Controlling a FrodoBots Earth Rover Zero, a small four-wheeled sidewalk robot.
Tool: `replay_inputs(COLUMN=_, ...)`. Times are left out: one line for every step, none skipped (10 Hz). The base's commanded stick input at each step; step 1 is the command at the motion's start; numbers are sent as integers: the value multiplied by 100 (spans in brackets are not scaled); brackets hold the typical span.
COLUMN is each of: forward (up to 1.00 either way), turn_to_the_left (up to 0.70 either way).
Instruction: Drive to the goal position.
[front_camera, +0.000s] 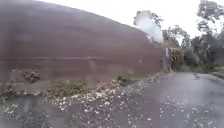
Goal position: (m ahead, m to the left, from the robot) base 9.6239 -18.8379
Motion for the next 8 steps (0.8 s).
replay_inputs(forward=35, turn_to_the_left=-87)
replay_inputs(forward=35, turn_to_the_left=-23)
replay_inputs(forward=35, turn_to_the_left=8)
replay_inputs(forward=35, turn_to_the_left=8)
replay_inputs(forward=36, turn_to_the_left=8)
replay_inputs(forward=38, turn_to_the_left=7)
replay_inputs(forward=40, turn_to_the_left=3)
replay_inputs(forward=42, turn_to_the_left=2)
